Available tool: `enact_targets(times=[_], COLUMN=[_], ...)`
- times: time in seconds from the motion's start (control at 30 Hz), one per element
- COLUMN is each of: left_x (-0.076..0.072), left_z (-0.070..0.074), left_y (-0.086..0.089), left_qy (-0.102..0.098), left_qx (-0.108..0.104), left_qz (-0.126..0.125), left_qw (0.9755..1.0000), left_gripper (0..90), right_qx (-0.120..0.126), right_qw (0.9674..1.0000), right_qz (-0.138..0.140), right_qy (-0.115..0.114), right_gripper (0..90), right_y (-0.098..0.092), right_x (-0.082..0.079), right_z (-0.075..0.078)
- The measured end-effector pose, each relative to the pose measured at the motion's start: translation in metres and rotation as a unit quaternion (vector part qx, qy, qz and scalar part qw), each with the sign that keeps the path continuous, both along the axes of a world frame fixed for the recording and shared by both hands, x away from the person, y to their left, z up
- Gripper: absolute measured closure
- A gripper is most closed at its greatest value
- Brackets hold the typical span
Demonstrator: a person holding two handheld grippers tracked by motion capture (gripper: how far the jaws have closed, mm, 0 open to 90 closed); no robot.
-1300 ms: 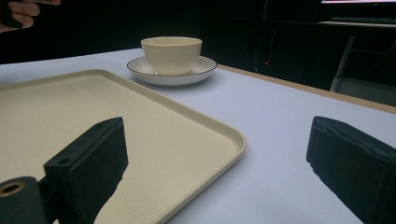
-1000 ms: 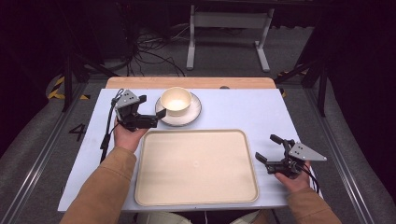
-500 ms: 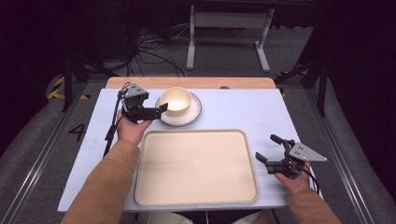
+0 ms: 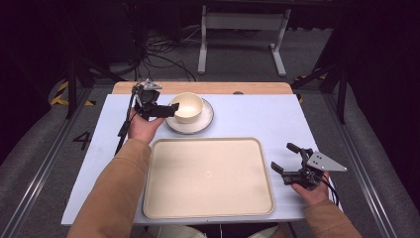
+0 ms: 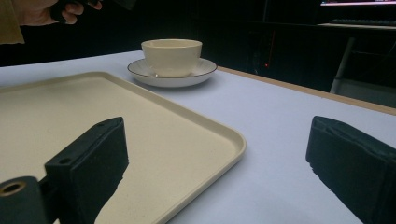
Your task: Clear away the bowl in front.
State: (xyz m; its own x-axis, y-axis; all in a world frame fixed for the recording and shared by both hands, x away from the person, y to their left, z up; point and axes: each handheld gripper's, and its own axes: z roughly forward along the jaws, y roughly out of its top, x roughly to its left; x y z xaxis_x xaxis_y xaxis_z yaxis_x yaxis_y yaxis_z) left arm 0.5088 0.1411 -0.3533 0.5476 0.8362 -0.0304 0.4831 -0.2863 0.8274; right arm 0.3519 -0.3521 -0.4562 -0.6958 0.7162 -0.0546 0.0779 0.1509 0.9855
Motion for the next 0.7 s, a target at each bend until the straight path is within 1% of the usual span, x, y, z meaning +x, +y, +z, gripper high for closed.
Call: enact_targets(times=[0.07,0.1,0.23,0.33,0.37,0.43,0.47,0.5,0.53,0.6,0.67,0.7], left_x=[0.004,0.006,0.010,0.018,0.019,0.023,0.026,0.026,0.028,0.032,0.035,0.038], left_z=[0.000,0.000,0.000,-0.001,-0.001,-0.003,-0.004,-0.004,-0.004,-0.006,-0.007,-0.008], left_y=[-0.002,-0.002,-0.004,-0.006,-0.005,-0.005,-0.005,-0.005,-0.005,-0.006,-0.007,-0.007], left_qy=[0.007,0.009,0.011,0.020,0.022,0.033,0.038,0.038,0.044,0.055,0.062,0.070], left_qx=[-0.002,0.002,-0.003,0.001,-0.003,-0.010,-0.010,-0.010,-0.011,-0.012,-0.007,-0.005], left_qz=[0.001,0.003,0.007,0.017,0.020,0.024,0.030,0.030,0.036,0.038,0.047,0.051], left_qw=[1.0000,1.0000,0.9999,0.9997,0.9996,0.9991,0.9988,0.9988,0.9983,0.9977,0.9970,0.9962], left_gripper=[11.7,11.7,12.9,14.0,15.0,15.7,15.9,16.6,16.6,17.7,19.1,19.9], right_qx=[0.000,0.001,0.001,0.001,0.001,0.002,0.001,0.001,0.001,0.000,-0.002,-0.003], right_qw=[1.0000,1.0000,1.0000,1.0000,1.0000,1.0000,1.0000,1.0000,1.0000,1.0000,1.0000,1.0000], right_qz=[0.000,0.000,-0.001,-0.002,-0.002,-0.001,-0.001,-0.001,-0.001,0.000,0.000,0.000], right_qy=[0.000,0.000,0.001,0.002,0.001,0.001,0.001,0.001,0.001,0.000,0.000,0.000], right_gripper=[5.8,5.8,5.8,5.8,5.8,5.8,5.8,5.8,5.8,5.8,5.8,5.8], right_y=[0.000,0.000,0.000,0.000,0.000,0.000,0.000,0.000,0.000,0.000,0.000,0.000], right_x=[0.000,0.000,0.000,0.000,0.000,0.000,0.000,0.000,0.000,0.000,0.000,0.000], right_z=[0.000,0.000,0.000,0.000,0.000,0.000,0.000,0.000,0.000,0.000,0.000,0.000])
